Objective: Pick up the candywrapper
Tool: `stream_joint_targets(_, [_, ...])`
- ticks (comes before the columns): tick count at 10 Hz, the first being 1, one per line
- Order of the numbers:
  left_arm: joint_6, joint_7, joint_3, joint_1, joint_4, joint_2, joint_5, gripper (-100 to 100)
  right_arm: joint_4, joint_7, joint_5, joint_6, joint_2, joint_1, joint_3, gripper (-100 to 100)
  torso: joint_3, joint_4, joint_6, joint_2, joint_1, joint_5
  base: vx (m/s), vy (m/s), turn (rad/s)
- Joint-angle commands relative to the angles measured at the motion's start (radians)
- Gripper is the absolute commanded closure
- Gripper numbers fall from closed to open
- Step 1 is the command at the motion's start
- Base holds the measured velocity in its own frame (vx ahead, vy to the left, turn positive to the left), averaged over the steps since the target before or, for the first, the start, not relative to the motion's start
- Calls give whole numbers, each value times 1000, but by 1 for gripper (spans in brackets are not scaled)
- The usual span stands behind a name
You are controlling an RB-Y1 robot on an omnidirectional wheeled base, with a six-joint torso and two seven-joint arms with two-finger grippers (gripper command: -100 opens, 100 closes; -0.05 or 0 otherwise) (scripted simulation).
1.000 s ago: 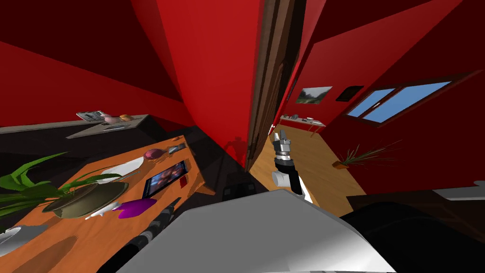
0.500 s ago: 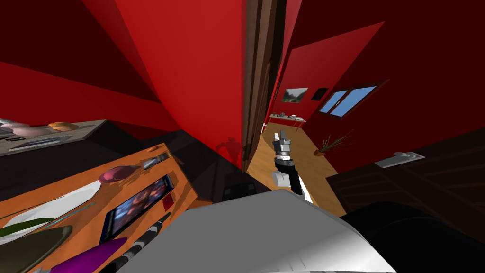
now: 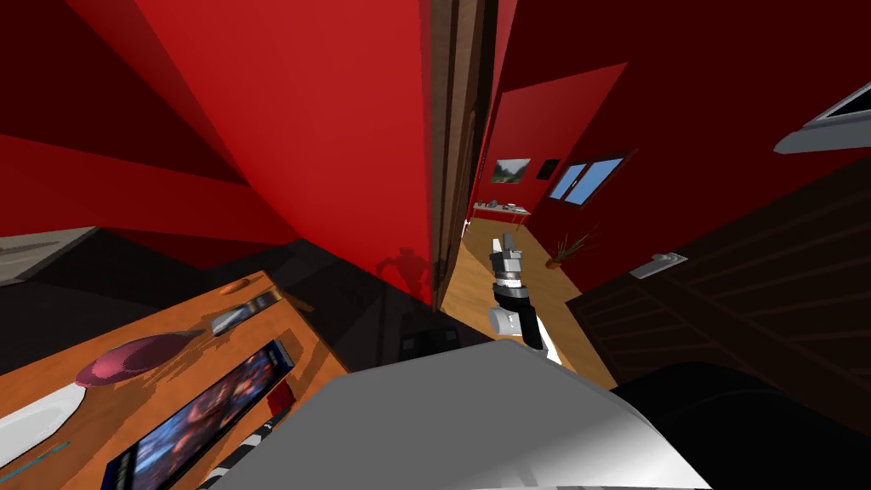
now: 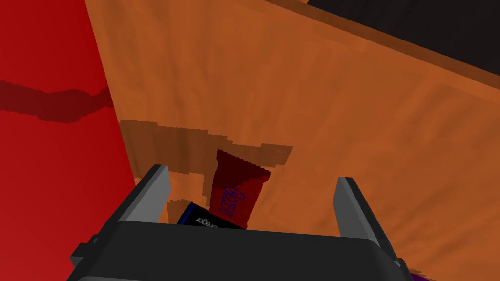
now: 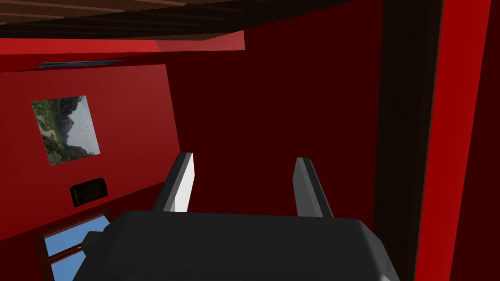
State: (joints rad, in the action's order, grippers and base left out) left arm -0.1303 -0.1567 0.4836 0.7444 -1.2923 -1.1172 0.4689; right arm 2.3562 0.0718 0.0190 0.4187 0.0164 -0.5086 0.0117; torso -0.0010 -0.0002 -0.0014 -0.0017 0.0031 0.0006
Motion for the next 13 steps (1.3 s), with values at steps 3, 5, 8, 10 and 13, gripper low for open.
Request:
stream_joint_targets(3, [-7, 3, 83, -27, 55, -21, 31, -100, 0, 0, 0, 0, 0, 0, 0, 0, 1, 0, 0, 1, -1, 0, 26, 55, -173])
stream_joint_targets(5, [-12, 7, 145, -48, 92, -31, 55, -100, 0, 0, 0, 0, 0, 0, 0, 0, 1, 0, 1, 1, 0, 0, 27, 80, -295])
stream_joint_targets(8, [-21, 11, 220, -76, 132, -35, 82, -100, 0, 0, 0, 0, 0, 0, 0, 0, 0, 0, 0, 1, 3, 1, 26, 102, -217])
stream_joint_targets(10, [-27, 14, 266, -93, 154, -31, 98, -100, 0, 0, 0, 0, 0, 0, 0, 0, 0, 0, 0, 1, 1, 0, 22, 79, -171])
stream_joint_targets(13, [-18, 21, 247, -97, 168, 1, 80, -100, 0, 0, 0, 0, 0, 0, 0, 0, 1, 0, -1, 2, -5, -1, 6, 23, -16])
